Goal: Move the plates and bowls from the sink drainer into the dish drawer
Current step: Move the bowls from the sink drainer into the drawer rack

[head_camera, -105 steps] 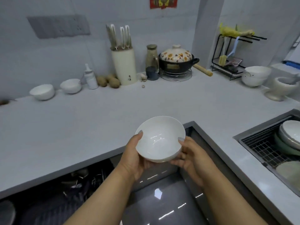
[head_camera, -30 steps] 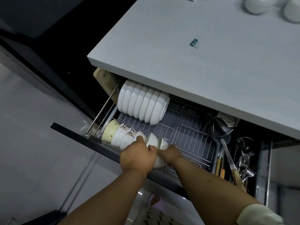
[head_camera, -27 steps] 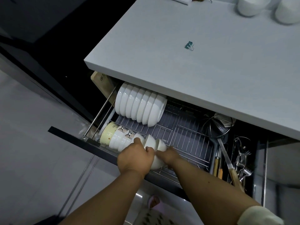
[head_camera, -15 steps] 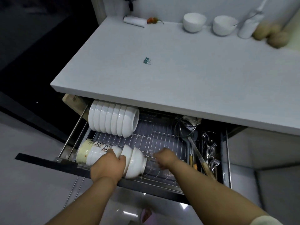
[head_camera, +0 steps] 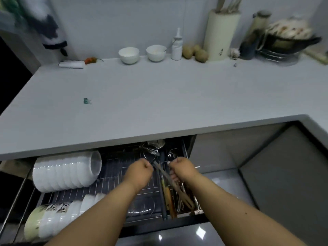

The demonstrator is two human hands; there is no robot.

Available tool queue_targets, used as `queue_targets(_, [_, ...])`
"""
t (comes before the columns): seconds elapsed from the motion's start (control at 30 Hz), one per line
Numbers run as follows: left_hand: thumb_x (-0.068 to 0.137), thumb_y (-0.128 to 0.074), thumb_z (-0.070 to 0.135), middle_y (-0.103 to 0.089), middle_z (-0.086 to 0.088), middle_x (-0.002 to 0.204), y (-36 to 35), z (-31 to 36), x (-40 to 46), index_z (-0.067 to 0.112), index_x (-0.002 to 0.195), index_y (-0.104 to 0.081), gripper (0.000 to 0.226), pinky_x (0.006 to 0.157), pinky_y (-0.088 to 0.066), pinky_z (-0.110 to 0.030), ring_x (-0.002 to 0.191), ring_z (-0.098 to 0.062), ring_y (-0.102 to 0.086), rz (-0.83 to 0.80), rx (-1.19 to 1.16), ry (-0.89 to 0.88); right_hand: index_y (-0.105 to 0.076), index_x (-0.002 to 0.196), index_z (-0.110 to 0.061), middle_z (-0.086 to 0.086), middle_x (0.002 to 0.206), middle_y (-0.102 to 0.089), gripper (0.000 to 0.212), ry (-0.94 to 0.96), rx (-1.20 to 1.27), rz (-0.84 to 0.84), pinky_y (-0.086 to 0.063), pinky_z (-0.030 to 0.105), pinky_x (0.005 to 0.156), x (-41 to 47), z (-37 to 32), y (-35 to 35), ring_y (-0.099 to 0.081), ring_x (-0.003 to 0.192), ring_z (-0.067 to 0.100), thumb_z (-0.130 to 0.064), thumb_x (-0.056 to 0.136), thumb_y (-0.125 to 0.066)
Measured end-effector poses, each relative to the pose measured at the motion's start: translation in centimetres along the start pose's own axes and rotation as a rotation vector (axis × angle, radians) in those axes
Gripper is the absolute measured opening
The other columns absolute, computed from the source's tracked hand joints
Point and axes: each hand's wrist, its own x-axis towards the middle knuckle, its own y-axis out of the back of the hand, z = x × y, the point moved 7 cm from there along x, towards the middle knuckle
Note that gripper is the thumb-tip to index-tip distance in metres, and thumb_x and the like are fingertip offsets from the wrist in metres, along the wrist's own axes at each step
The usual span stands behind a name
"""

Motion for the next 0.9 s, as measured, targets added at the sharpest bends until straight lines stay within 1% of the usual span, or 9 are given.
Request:
queue_targets(0.07, [0.085, -0.051, 0.018, -0.069, -0.007, 0.072, -2.6, 4.2, 0.5, 0.015, 0.074, -0.059, 0.014, 0.076, -0.056, -0.039, 0.076, -0.028, -0.068, -0.046, -0.034, -0.069, -0.047, 0.075, -0.012, 0.007, 0.06, -0.05, 0.022, 0.004, 0.088, 0.063, -0.043, 0.021, 0.041, -0.6, 0.1, 4.1, -0.048, 0.047, 0.017, -0.017, 0.095, -0.054])
queue_targets(0.2, [0.077, -0.049, 0.022, -0.069, -0.006, 0.071, -8.0, 12.0, 0.8, 0.015, 0.074, -0.06, 0.013, 0.074, -0.057, -0.044, 0.074, -0.03, -0.067, -0.134, -0.01, -0.199, -0.043, 0.069, -0.014, 0.009, 0.059, -0.046, 0.028, 0.023, 0.248, 0.217, -0.04, 0.024, 0.046, -2.0, 1.6, 13.1, -0.046, 0.046, 0.019, -0.013, 0.095, -0.052])
queue_targets(0.3, [0.077, -0.049, 0.023, -0.07, -0.007, 0.07, -12.4, 17.8, 0.3, 0.013, 0.075, -0.061, 0.015, 0.076, -0.057, -0.045, 0.073, -0.028, -0.068, -0.211, 0.012, -0.281, -0.044, 0.069, -0.014, 0.009, 0.058, -0.046, 0.027, 0.047, 0.339, 0.375, -0.039, 0.021, 0.042, -3.5, 3.2, 20.4, -0.047, 0.046, 0.019, -0.012, 0.094, -0.053])
queue_targets(0.47, [0.08, -0.049, 0.019, -0.07, 0.001, 0.065, -20.4, 27.5, -2.2, 0.015, 0.076, -0.061, 0.013, 0.078, -0.057, -0.038, 0.07, -0.022, -0.069, -0.33, 0.052, -0.417, -0.054, 0.07, -0.013, 0.008, 0.058, -0.055, 0.021, 0.093, 0.461, 0.655, -0.045, 0.028, 0.053, -7.1, 6.5, 33.1, -0.052, 0.047, 0.018, -0.015, 0.091, -0.056])
queue_targets(0.57, [0.082, -0.048, 0.013, -0.069, 0.0, 0.064, -25.4, 32.9, -4.3, 0.013, 0.077, -0.062, 0.015, 0.077, -0.057, -0.037, 0.069, -0.021, -0.069, -0.401, 0.045, -0.497, -0.058, 0.075, -0.011, 0.007, 0.061, -0.057, 0.017, 0.102, 0.521, 0.818, -0.047, 0.028, 0.054, -10.1, 8.8, 40.2, -0.053, 0.05, 0.018, -0.013, 0.092, -0.054])
queue_targets(0.63, [0.084, -0.047, 0.009, -0.068, -0.001, 0.063, -28.9, 36.0, -5.8, 0.009, 0.081, -0.062, 0.016, 0.075, -0.056, -0.035, 0.063, -0.018, -0.065, -0.456, 0.047, -0.533, -0.06, 0.08, -0.009, 0.008, 0.064, -0.059, 0.015, 0.092, 0.541, 0.922, -0.05, 0.032, 0.06, -12.2, 10.6, 44.6, -0.056, 0.054, 0.018, -0.013, 0.092, -0.052])
queue_targets(0.7, [0.085, -0.047, 0.008, -0.067, -0.001, 0.062, -32.3, 38.9, -7.2, 0.011, 0.081, -0.062, 0.016, 0.073, -0.055, -0.034, 0.058, -0.016, -0.062, -0.507, 0.056, -0.58, -0.059, 0.078, -0.01, 0.009, 0.068, -0.061, 0.015, 0.071, 0.557, 1.019, -0.052, 0.035, 0.066, -14.1, 12.8, 48.7, -0.058, 0.055, 0.018, -0.014, 0.091, -0.052])
queue_targets(0.83, [0.09, -0.049, 0.012, -0.068, -0.002, 0.065, -38.4, 43.4, -9.3, 0.013, 0.082, -0.062, 0.015, 0.075, -0.056, -0.036, 0.061, -0.016, -0.063, -0.594, 0.041, -0.622, -0.057, 0.077, -0.012, 0.008, 0.068, -0.058, 0.016, 0.024, 0.681, 1.169, -0.049, 0.034, 0.066, -16.9, 17.7, 55.5, -0.056, 0.057, 0.018, -0.011, 0.091, -0.049])
queue_targets(0.9, [0.09, -0.049, 0.011, -0.067, -0.002, 0.064, -40.9, 45.1, -10.1, 0.015, 0.082, -0.062, 0.016, 0.076, -0.058, -0.038, 0.063, -0.016, -0.064, -0.629, 0.02, -0.632, -0.053, 0.072, -0.013, 0.009, 0.067, -0.056, 0.02, 0.0, 0.685, 1.227, -0.05, 0.036, 0.066, -17.9, 19.7, 58.7, -0.055, 0.057, 0.018, -0.011, 0.091, -0.047])
